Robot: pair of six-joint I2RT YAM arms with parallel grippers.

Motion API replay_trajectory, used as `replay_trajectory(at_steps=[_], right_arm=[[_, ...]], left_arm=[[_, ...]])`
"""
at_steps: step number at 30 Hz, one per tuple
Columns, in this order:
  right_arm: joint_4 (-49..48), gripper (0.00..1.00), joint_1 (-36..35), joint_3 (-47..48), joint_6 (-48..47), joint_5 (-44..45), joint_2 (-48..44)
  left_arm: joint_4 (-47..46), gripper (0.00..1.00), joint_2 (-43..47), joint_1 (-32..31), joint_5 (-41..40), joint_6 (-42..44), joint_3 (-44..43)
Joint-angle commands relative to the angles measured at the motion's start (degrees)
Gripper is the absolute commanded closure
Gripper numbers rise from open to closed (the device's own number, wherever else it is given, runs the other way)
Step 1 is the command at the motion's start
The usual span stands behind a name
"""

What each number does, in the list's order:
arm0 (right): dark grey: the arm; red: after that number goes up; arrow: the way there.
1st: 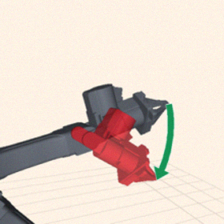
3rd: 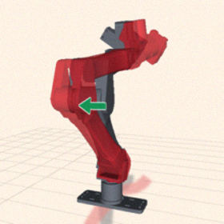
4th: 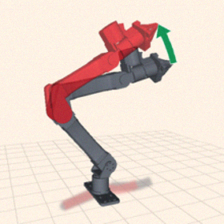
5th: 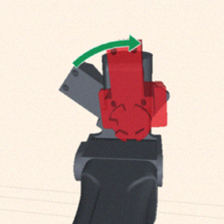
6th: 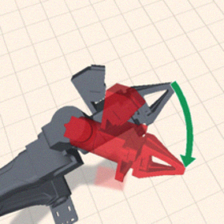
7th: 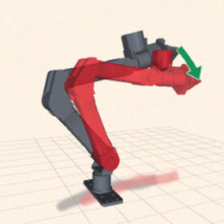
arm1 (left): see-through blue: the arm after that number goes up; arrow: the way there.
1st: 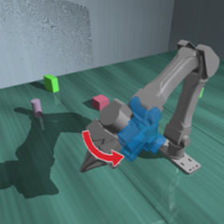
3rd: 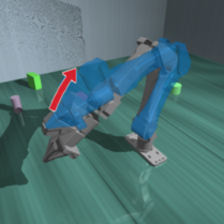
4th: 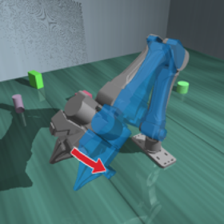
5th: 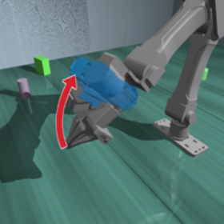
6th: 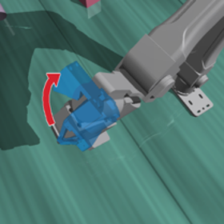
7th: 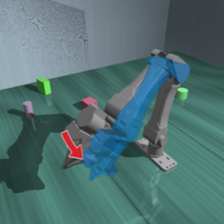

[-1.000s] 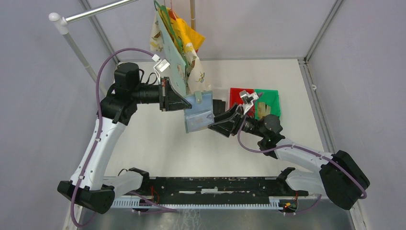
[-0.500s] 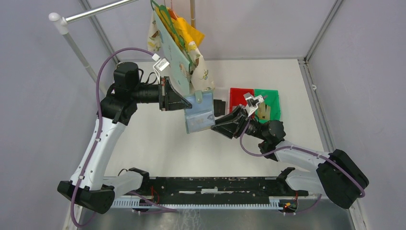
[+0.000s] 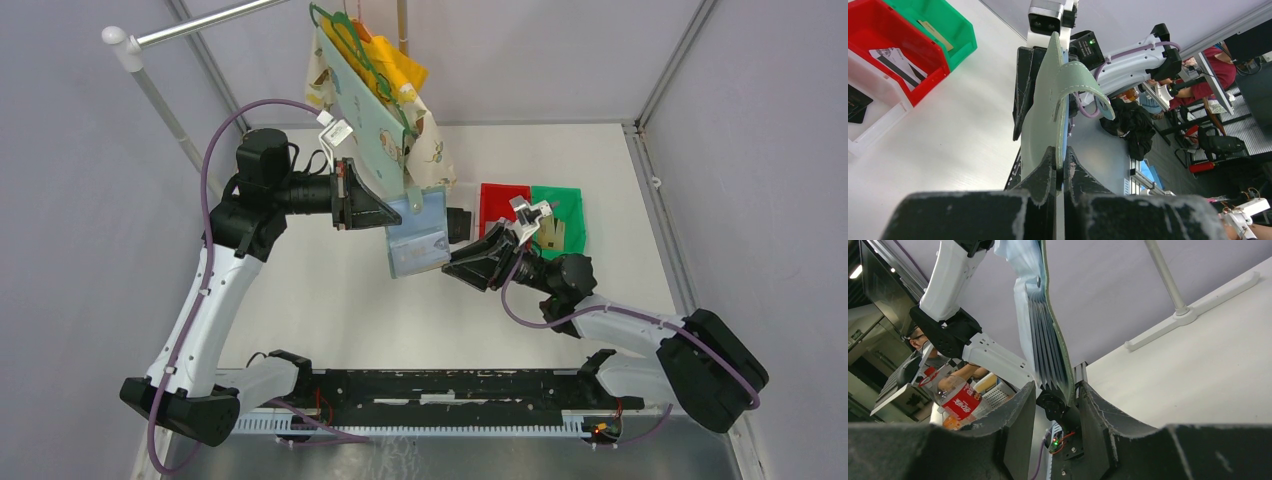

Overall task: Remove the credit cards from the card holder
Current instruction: Remove the credit card from the card holder.

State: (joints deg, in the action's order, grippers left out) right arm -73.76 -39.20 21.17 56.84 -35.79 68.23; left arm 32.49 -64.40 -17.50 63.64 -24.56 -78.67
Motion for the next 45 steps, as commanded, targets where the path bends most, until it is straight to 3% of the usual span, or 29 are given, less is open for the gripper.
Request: replay_trajectory(at_steps=[1, 28, 40, 45], right_arm=[[-5.01, 0.58, 0.31, -0.34, 1.34, 0.25, 0.51], [-16.54, 0.59, 0.28, 2.97, 13.99, 2.25, 7.67], [-22.39, 0.51, 0.27, 6.29, 22.08, -1.31, 9.88], [-21.26, 0.47, 0.29, 7.28, 21.11, -2.10, 8.81]], left_arm=[[-4.13, 0.98, 1.03, -0.27, 2.85, -3.11, -1.49], [-4.63, 0.98, 2.49, -0.35, 3.96, -2.97, -0.49], [-4.02, 0.98, 2.80, -0.32, 3.32, -1.30, 0.45], [-4.01, 0.98, 2.43, -0.27, 3.22, -1.11, 0.54]])
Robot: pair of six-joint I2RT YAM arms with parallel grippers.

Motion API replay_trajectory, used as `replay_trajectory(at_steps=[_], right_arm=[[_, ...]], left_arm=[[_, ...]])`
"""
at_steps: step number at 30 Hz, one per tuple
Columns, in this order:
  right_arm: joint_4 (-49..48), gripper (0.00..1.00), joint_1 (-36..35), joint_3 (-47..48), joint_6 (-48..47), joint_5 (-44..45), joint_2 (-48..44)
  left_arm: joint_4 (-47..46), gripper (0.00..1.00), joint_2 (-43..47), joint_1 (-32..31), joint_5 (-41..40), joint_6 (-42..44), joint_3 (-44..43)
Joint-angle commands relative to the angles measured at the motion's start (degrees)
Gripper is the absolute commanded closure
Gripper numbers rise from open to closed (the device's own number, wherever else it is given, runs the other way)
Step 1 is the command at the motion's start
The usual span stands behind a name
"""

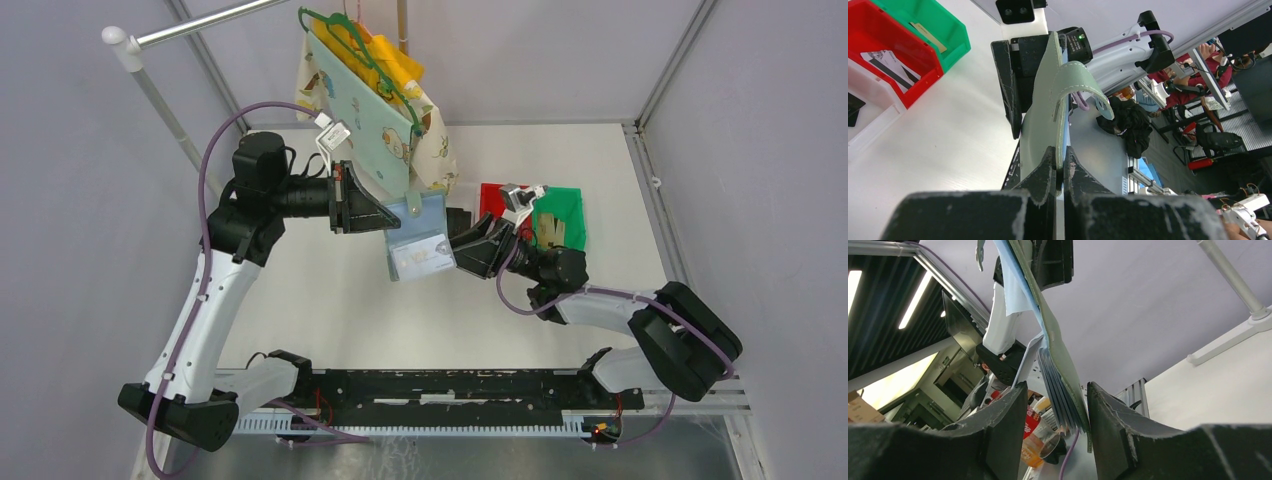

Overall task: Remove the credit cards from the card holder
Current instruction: Remove the credit card from the card holder.

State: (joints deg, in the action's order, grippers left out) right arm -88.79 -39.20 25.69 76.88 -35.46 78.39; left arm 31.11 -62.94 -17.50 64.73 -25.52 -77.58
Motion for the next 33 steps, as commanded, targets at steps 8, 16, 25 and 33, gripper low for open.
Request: replay_trajectory(at_steps=[8, 16, 25, 33], right_arm=[[-3.58, 0.45, 0.18, 7.57, -0.37, -1.85, -0.54], [-1.39, 0.49, 0.12, 9.11, -2.63, -0.13, -1.06], [-1.45, 0.61, -0.55, 10.86, -1.71, 2.01, -0.02], [-2.20, 0.78, -1.27, 10.38, -1.01, 1.98, 0.83]], left_arm=[[-2.64, 0.98, 0.82, -0.32, 2.17, -0.15, -0.38], [-2.37, 0.98, 1.23, -0.33, 2.32, -0.07, 0.63], [-2.38, 0.98, 1.78, -0.33, 1.95, -0.06, 2.38], [-1.05, 0.98, 2.25, -0.28, 1.35, 1.23, 1.83]])
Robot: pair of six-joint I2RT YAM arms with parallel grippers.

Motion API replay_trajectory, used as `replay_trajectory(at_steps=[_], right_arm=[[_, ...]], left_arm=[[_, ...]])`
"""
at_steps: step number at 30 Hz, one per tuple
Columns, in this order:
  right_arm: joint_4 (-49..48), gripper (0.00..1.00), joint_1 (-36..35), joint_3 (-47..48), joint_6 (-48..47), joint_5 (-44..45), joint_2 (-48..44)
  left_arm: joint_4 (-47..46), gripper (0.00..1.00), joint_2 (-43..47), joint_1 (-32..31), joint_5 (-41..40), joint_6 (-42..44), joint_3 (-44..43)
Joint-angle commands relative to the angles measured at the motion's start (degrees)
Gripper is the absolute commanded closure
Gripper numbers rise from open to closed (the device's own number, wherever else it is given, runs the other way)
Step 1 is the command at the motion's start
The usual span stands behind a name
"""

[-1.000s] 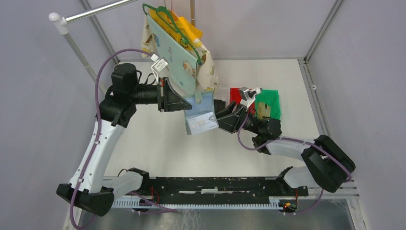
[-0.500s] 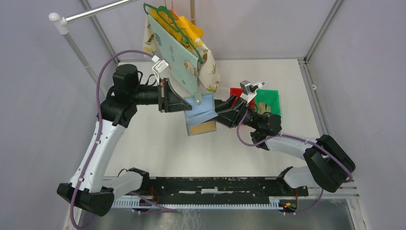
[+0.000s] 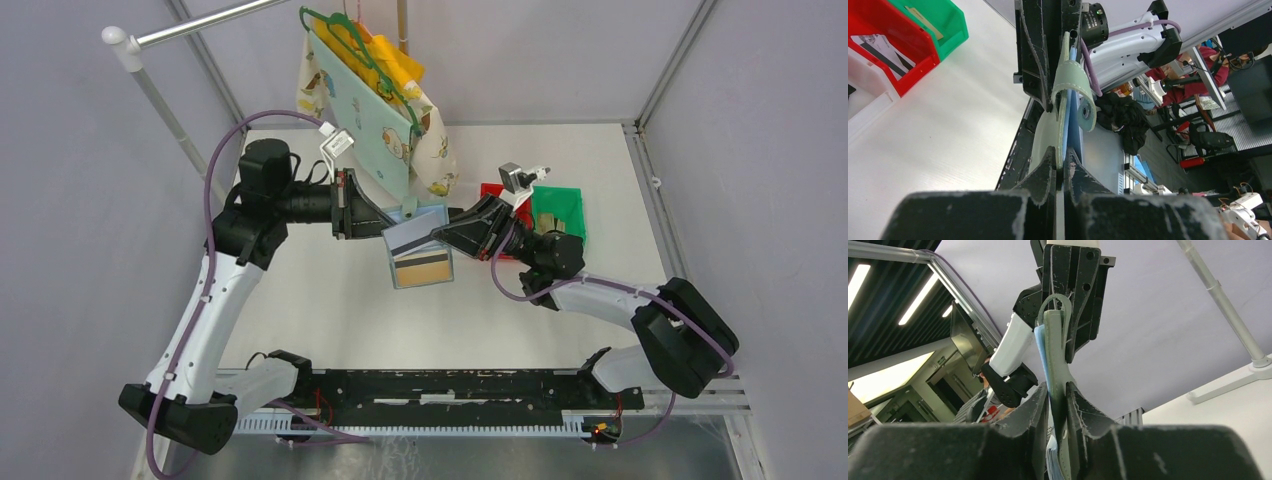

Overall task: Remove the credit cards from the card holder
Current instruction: Remove the credit card from the card holder.

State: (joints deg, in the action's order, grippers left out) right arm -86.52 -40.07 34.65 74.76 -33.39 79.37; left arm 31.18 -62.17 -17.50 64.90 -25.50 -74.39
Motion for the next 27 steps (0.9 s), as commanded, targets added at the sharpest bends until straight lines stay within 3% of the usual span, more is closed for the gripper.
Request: replay_trajectory(at_steps=[1, 6, 7, 11, 13, 15, 23, 27], right_arm=[[-4.42, 0.81, -0.42, 1.07, 1.10, -0.18, -0.33], [0.96, 0.94, -0.39, 0.06, -1.66, -1.61, -2.10], [3.49, 0.95, -0.44, 0.16, -2.93, -2.03, -2.77], [13.84, 0.97, -0.27, 0.77, -9.16, -3.77, -5.86], [15.19, 0.97, -0.19, 0.51, -10.27, -4.81, -6.91], [15.35, 0.97, -0.09, 0.34, -10.52, -5.74, -7.49], [20.05, 0.98, -0.09, 3.53, -11.37, -7.79, -7.16], [30.49, 0.97, -0.07, 8.69, -15.38, -10.75, -6.33]], left_arm=[[-1.04, 0.98, 1.57, -0.29, 0.85, 1.31, -1.59], [-0.20, 0.96, 2.17, -0.26, -3.49, 2.82, -2.81], [0.12, 0.90, 2.32, -0.19, -5.10, 3.36, -3.33], [1.82, 0.46, 2.67, 0.22, -9.38, 4.50, -5.34], [2.81, 0.32, 2.46, 0.77, -9.76, 4.49, -6.27], [2.90, 0.29, 2.18, 1.42, -8.62, 4.50, -6.77], [1.70, 0.30, 2.52, 1.42, -0.09, 4.66, -2.32], [8.33, 0.30, 3.56, 1.35, 0.59, 14.86, -0.61]])
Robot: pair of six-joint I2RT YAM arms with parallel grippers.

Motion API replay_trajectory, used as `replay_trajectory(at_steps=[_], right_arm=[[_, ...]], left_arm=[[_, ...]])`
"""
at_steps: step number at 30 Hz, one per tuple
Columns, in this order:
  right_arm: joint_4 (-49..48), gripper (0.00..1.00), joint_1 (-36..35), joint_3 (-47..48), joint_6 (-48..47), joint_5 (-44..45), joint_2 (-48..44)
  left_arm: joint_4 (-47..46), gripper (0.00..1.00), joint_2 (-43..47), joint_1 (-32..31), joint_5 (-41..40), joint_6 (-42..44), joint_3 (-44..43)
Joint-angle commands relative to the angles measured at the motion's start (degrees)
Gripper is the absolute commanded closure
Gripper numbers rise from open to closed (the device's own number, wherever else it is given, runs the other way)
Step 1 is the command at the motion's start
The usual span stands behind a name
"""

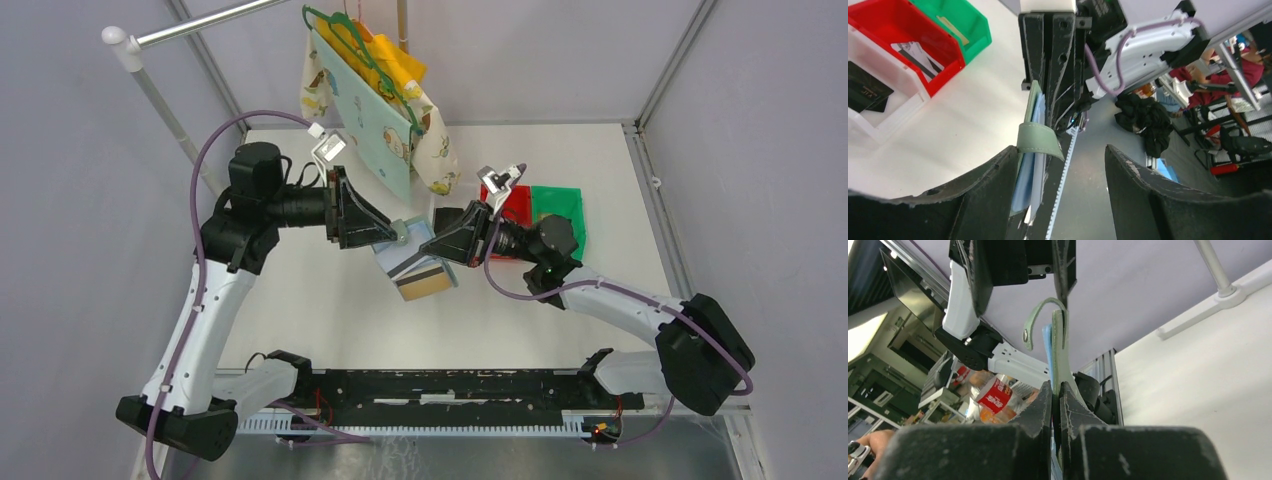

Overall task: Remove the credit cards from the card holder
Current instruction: Remove the credit card from the card holder.

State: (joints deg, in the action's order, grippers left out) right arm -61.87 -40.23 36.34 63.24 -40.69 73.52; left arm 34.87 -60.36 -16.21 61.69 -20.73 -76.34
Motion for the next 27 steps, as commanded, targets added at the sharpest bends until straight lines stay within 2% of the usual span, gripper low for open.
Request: replay_trajectory(at_steps=[1, 8, 14, 18, 24, 27], right_arm=[[8.45, 0.97, 0.10, 7.89, -5.02, -3.69, -0.52], [20.39, 0.97, 0.09, 13.83, -11.39, -4.50, -0.17], [22.20, 0.98, 0.11, 16.06, -12.09, -5.53, 0.73], [22.96, 0.98, -0.06, 17.26, -12.70, -6.05, 1.02], [25.16, 0.96, -1.32, 18.57, -14.30, -7.33, 2.09], [25.64, 0.95, -2.02, 18.77, -14.98, -7.90, 2.30]], left_arm=[[5.94, 0.31, 1.87, 0.04, 3.79, 11.80, 2.00], [14.81, 0.30, 2.26, -0.04, 3.47, 23.50, 5.46], [20.30, 0.30, 3.00, -0.19, 4.56, 30.35, 7.08], [21.20, 0.31, 3.31, -0.26, 4.78, 31.54, 7.66], [14.25, 0.43, 2.72, -0.27, 5.97, 24.77, 6.96], [12.03, 0.55, 2.04, -0.35, 6.44, 22.27, 6.69]])
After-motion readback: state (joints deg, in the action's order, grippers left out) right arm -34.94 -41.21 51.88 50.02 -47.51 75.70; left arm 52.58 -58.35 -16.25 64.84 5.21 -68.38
